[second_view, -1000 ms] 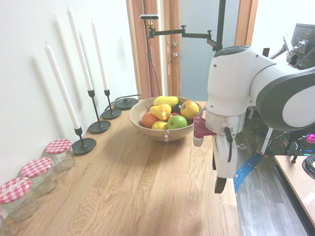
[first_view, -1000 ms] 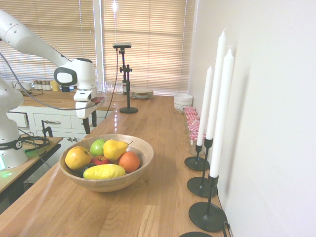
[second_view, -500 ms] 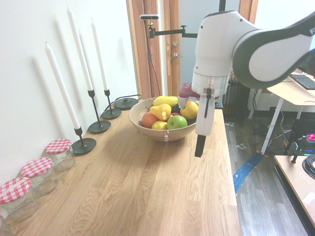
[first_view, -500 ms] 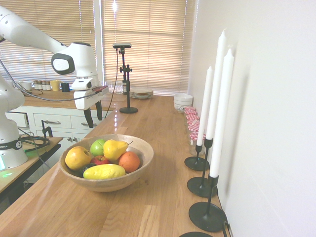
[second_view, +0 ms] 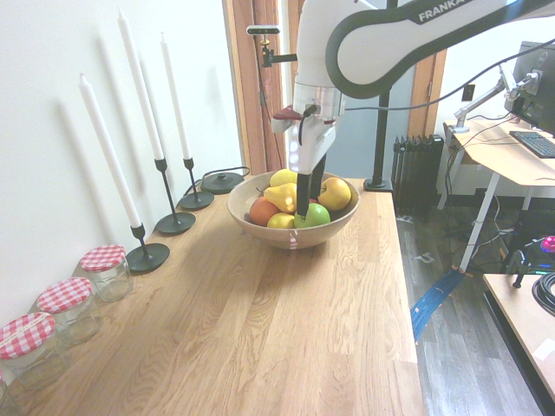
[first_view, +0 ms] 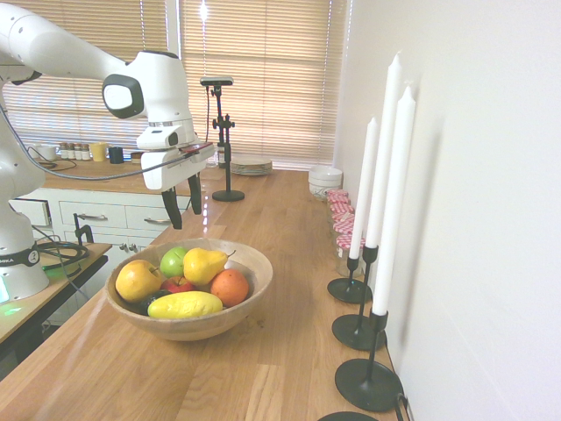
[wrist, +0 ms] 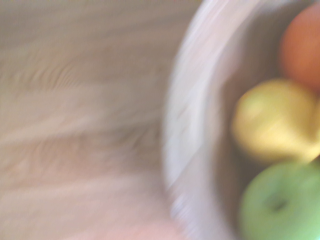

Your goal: Take pear out of the basket

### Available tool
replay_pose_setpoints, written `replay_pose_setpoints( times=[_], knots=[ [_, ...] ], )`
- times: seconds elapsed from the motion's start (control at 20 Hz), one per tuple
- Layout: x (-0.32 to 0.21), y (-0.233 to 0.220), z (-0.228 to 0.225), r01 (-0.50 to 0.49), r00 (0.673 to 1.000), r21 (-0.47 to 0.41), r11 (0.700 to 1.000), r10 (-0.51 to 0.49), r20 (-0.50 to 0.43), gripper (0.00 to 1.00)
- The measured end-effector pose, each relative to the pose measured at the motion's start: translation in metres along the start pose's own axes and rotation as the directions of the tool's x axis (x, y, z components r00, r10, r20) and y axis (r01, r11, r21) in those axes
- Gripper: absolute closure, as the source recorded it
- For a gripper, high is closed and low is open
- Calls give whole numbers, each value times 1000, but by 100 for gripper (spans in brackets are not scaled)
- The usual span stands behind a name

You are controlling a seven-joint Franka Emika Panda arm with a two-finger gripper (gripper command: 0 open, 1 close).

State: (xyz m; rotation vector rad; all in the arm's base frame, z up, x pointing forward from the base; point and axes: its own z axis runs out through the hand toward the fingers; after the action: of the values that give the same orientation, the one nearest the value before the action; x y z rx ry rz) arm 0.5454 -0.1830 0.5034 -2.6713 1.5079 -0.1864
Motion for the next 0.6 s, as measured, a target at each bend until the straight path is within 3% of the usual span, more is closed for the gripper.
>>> replay_pose_setpoints(
  times=[0.6],
  knots=[
    [99,26,-9,-93,995,36,995,92,43,0]
  ],
)
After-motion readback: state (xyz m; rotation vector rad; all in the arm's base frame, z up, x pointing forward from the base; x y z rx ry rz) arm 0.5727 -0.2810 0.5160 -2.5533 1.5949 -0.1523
